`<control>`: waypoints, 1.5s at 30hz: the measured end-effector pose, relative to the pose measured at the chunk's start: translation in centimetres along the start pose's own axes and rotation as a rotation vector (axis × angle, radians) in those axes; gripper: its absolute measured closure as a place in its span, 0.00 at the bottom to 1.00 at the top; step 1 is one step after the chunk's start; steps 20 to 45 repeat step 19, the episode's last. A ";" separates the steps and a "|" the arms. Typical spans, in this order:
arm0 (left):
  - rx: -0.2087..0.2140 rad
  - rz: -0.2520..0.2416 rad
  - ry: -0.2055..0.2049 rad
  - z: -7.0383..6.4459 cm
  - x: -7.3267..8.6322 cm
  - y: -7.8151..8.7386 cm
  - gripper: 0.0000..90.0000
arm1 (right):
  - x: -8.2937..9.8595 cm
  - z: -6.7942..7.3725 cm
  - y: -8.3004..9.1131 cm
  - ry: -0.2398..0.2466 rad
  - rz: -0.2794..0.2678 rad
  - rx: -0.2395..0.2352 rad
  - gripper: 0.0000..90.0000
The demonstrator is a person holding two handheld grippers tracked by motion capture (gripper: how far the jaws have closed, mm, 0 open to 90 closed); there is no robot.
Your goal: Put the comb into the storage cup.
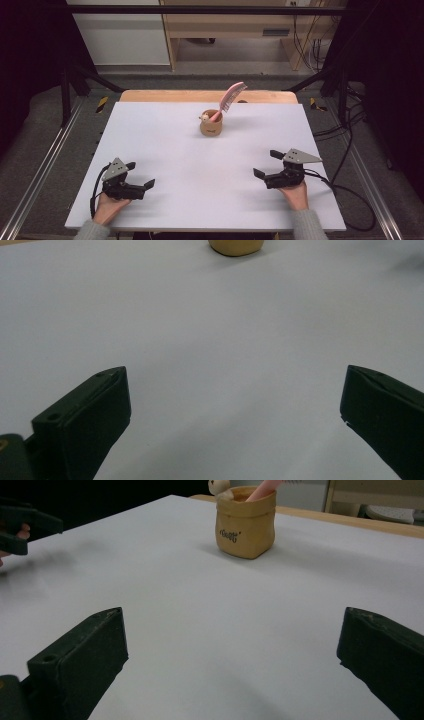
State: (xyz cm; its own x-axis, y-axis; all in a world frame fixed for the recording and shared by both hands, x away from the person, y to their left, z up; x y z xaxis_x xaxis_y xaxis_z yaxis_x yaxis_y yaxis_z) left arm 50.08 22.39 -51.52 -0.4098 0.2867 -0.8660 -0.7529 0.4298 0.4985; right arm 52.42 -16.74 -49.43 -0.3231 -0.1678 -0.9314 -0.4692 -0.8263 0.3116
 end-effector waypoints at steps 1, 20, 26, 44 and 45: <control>0.000 -0.001 0.001 0.0 0.0 0.0 0.00 | 0.2 0.0 0.1 -0.001 0.005 -0.002 0.00; -0.007 -0.009 -0.001 0.1 -0.1 0.0 0.00 | 1.5 0.0 0.3 -0.004 0.033 -0.012 0.00; -0.007 -0.009 -0.001 0.1 -0.1 0.0 0.00 | 1.5 0.0 0.3 -0.004 0.033 -0.012 0.00; -0.007 -0.009 -0.001 0.1 -0.1 0.0 0.00 | 1.5 0.0 0.3 -0.004 0.033 -0.012 0.00; -0.007 -0.009 -0.001 0.1 -0.1 0.0 0.00 | 1.5 0.0 0.3 -0.004 0.033 -0.012 0.00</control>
Point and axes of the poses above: each handheld gripper's, and its own axes: y roughly backward along the jaws, x roughly out of its underside, z roughly to its left, the point moved 10 cm from there along -y, roughly forward along the jaws, and after that the axes turned 11 degrees about -x, right-handed, at the moved point
